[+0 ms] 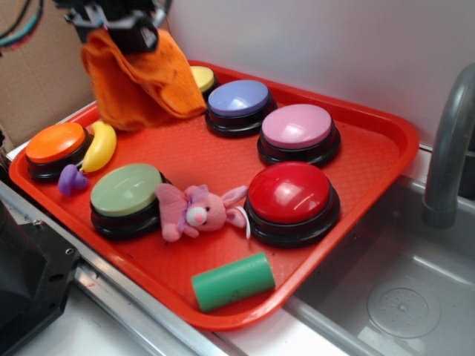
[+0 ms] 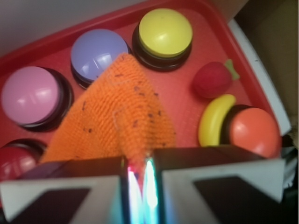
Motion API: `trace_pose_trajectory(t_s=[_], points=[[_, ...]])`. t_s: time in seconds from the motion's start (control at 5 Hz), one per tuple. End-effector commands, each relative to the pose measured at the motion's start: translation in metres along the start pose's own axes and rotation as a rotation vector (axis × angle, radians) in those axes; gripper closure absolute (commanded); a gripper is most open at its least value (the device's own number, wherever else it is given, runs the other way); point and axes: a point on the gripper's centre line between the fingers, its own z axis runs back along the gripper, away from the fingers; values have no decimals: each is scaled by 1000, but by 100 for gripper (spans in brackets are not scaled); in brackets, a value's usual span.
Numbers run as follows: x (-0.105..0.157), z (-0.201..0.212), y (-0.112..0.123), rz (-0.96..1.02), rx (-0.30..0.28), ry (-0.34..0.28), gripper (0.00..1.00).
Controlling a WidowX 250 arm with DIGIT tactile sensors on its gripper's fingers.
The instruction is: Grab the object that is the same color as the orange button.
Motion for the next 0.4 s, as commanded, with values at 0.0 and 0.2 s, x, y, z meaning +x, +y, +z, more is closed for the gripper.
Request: trace_pose_trajectory(t_s=[0.0, 0.2], points=[[4, 29, -7, 42, 28, -59, 100], [7, 16, -5, 44, 65, -30, 100]])
